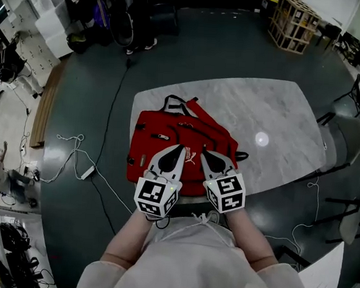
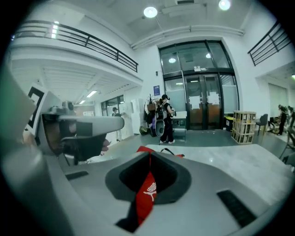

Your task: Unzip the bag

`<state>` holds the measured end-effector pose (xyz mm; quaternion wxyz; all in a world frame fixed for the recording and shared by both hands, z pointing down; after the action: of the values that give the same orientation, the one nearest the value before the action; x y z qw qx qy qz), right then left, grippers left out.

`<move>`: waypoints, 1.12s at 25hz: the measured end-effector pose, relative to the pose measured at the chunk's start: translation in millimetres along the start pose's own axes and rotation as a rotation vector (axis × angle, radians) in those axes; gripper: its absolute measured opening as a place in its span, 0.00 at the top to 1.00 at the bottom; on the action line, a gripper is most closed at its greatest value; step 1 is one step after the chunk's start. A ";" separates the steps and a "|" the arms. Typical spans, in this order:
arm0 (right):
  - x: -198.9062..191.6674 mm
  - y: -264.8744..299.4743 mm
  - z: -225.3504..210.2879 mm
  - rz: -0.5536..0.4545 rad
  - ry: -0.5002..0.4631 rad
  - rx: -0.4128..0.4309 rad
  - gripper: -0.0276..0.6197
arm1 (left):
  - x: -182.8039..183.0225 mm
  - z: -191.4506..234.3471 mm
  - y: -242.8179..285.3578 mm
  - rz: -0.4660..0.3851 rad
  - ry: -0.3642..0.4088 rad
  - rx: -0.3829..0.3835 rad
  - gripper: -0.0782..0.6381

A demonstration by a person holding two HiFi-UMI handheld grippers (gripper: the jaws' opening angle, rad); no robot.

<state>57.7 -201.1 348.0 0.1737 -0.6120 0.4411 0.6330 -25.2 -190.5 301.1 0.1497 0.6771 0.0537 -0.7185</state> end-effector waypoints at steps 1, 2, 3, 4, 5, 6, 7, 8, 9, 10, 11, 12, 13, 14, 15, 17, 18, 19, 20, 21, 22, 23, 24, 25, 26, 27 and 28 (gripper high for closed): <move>6.9 -2.6 0.1 -0.022 -0.017 -0.005 0.91 | 8.4 -2.8 -0.2 -0.023 0.001 -0.009 0.86; 13.5 -5.6 -0.9 -0.043 -0.030 -0.014 0.91 | 16.3 -5.2 -0.1 -0.046 0.007 -0.015 0.86; 19.3 -8.6 -2.5 -0.062 -0.041 -0.024 0.91 | 24.2 -7.4 -0.4 -0.072 0.015 -0.017 0.86; 24.1 -11.4 -4.0 -0.078 -0.047 -0.032 0.91 | 31.7 -9.4 -1.4 -0.099 0.023 -0.019 0.86; 27.9 -13.2 -4.9 -0.092 -0.051 -0.039 0.91 | 38.3 -11.1 -2.8 -0.124 0.030 -0.021 0.86; 30.8 -14.0 -5.3 -0.102 -0.053 -0.044 0.91 | 43.3 -12.2 -4.0 -0.143 0.034 -0.024 0.86; 33.2 -13.9 -5.3 -0.108 -0.055 -0.048 0.91 | 46.4 -12.6 -4.5 -0.153 0.034 -0.029 0.86; 35.0 -13.1 -5.1 -0.112 -0.056 -0.050 0.91 | 47.8 -12.5 -4.1 -0.154 0.032 -0.035 0.86; 36.2 -12.0 -4.7 -0.115 -0.057 -0.050 0.91 | 47.9 -12.0 -3.0 -0.151 0.028 -0.039 0.86; 36.7 -10.9 -4.2 -0.117 -0.056 -0.049 0.91 | 47.1 -11.3 -1.5 -0.146 0.025 -0.041 0.86; 36.7 -9.9 -3.7 -0.119 -0.055 -0.046 0.91 | 45.7 -10.6 0.2 -0.139 0.023 -0.042 0.86; 36.3 -9.2 -2.9 -0.120 -0.051 -0.039 0.91 | 44.1 -9.9 1.7 -0.133 0.022 -0.041 0.86; 35.8 -8.9 -1.9 -0.120 -0.047 -0.030 0.91 | 42.5 -9.3 2.8 -0.127 0.021 -0.038 0.86; 35.4 -8.9 -0.7 -0.119 -0.043 -0.022 0.91 | 41.4 -8.8 3.4 -0.123 0.020 -0.034 0.86; 35.4 -9.1 0.0 -0.120 -0.041 -0.016 0.91 | 40.8 -8.5 3.7 -0.120 0.019 -0.031 0.86; 36.4 -9.3 -0.6 -0.124 -0.040 -0.013 0.91 | 40.4 -7.8 4.4 -0.117 0.019 -0.028 0.86; 36.7 -8.6 -1.4 -0.126 -0.039 -0.013 0.91 | 40.1 -7.1 5.1 -0.116 0.022 -0.027 0.86; 36.7 -7.3 -2.3 -0.127 -0.038 -0.012 0.91 | 39.6 -6.0 6.0 -0.116 0.028 -0.024 0.86; 36.5 -5.4 -2.8 -0.127 -0.036 -0.009 0.91 | 38.8 -4.3 7.1 -0.114 0.033 -0.022 0.86; 36.2 -3.4 -3.1 -0.128 -0.036 -0.005 0.91 | 37.8 -2.5 8.3 -0.113 0.036 -0.019 0.86; 35.8 -1.7 -3.1 -0.130 -0.037 0.000 0.91 | 36.6 -0.8 9.3 -0.110 0.032 -0.019 0.86; 35.1 -0.5 -3.0 -0.130 -0.040 0.004 0.91 | 35.3 0.5 9.9 -0.107 0.020 -0.019 0.86; 34.3 0.0 -2.8 -0.130 -0.043 0.006 0.91 | 34.1 1.4 10.1 -0.104 0.003 -0.021 0.86; 33.8 0.0 -2.6 -0.130 -0.045 0.006 0.91 | 33.3 2.0 10.1 -0.100 -0.015 -0.022 0.86; 33.8 -0.1 -2.3 -0.131 -0.045 0.006 0.91 | 32.8 2.7 10.1 -0.097 -0.028 -0.023 0.86; 34.3 -0.2 -2.1 -0.132 -0.043 0.006 0.91 | 32.7 3.6 10.4 -0.095 -0.035 -0.022 0.86; 34.9 0.1 -2.3 -0.134 -0.041 0.006 0.91 | 32.6 4.5 11.0 -0.093 -0.035 -0.020 0.86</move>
<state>52.4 -214.0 315.9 0.2264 -0.6267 0.3972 0.6311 -27.6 -206.8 270.6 0.1238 0.6596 0.0895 -0.7360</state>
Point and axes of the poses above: the fingertips, and each gripper's own axes: y forward along the fingers, z to its left, x out of its top, the point moved 2 cm from there along -y, backward along the fingers, and after that the axes turned 10 degrees about x, right-handed, at the moved point
